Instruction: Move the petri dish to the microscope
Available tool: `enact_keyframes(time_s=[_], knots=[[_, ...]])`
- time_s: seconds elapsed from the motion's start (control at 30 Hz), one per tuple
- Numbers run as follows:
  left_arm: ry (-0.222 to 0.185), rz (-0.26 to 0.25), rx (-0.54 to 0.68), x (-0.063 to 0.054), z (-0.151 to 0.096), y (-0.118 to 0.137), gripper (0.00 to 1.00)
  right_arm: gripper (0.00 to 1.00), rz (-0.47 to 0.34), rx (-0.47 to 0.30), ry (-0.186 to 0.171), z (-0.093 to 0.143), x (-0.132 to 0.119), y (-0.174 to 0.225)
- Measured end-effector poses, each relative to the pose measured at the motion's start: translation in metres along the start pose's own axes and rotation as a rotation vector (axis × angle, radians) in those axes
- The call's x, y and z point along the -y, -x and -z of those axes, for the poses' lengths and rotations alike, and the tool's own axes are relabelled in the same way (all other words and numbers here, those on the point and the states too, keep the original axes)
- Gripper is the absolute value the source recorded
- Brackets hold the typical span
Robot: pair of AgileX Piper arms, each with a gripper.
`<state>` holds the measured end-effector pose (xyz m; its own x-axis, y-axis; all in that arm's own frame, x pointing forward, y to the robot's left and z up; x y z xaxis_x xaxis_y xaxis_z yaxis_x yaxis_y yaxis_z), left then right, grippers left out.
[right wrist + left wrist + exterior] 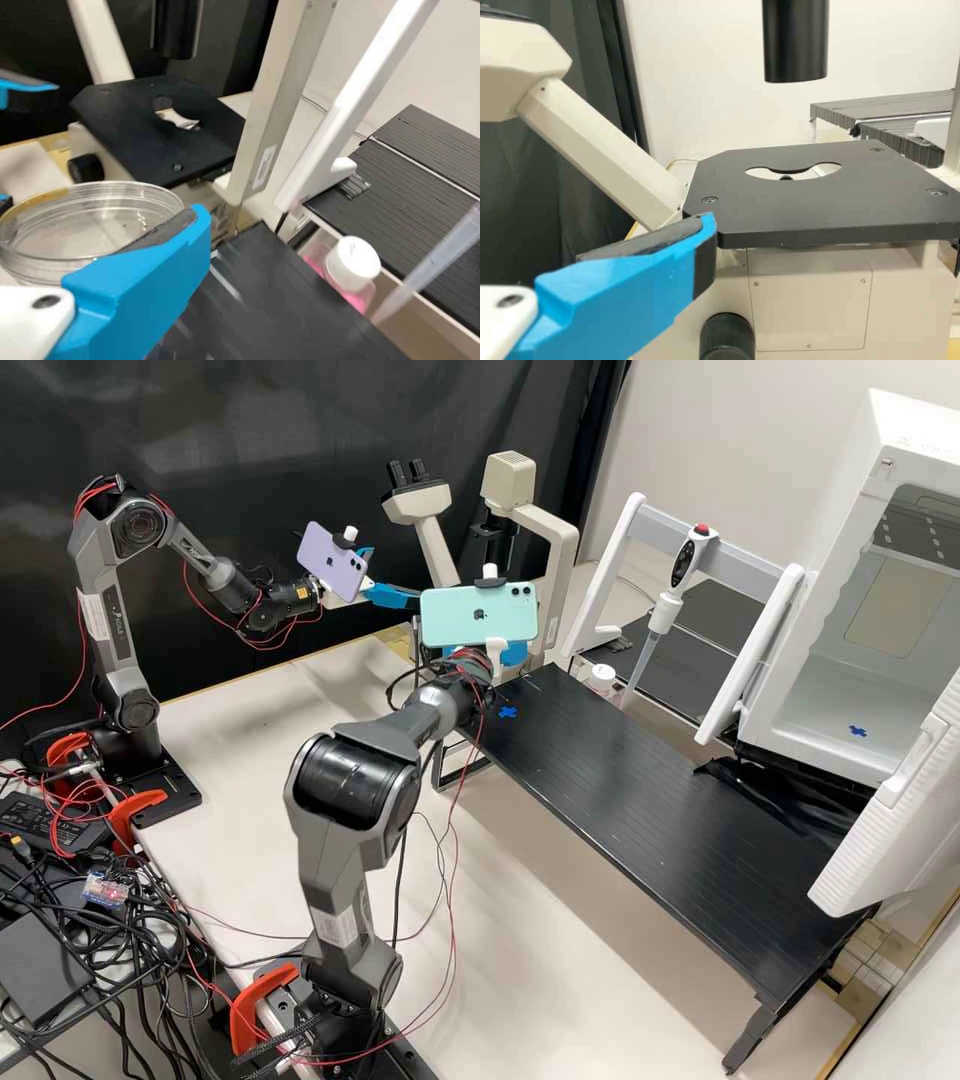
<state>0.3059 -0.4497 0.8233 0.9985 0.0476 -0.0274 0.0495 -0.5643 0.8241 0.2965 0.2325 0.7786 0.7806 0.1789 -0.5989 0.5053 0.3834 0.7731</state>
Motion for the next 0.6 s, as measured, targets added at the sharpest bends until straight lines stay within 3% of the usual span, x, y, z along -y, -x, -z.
enact_keyframes(time_s=[0.33, 0.6], knots=[[0.0, 0.0, 0.0, 0.0, 0.0, 0.0, 1.0, 0.0, -0.055, 0.054, -0.077, 0.021, -0.009, -0.027], [0.0, 0.0, 0.0, 0.0, 0.0, 0.0, 1.0, 0.0, -0.123, 0.112, -0.081, 0.037, -0.005, -0.052]])
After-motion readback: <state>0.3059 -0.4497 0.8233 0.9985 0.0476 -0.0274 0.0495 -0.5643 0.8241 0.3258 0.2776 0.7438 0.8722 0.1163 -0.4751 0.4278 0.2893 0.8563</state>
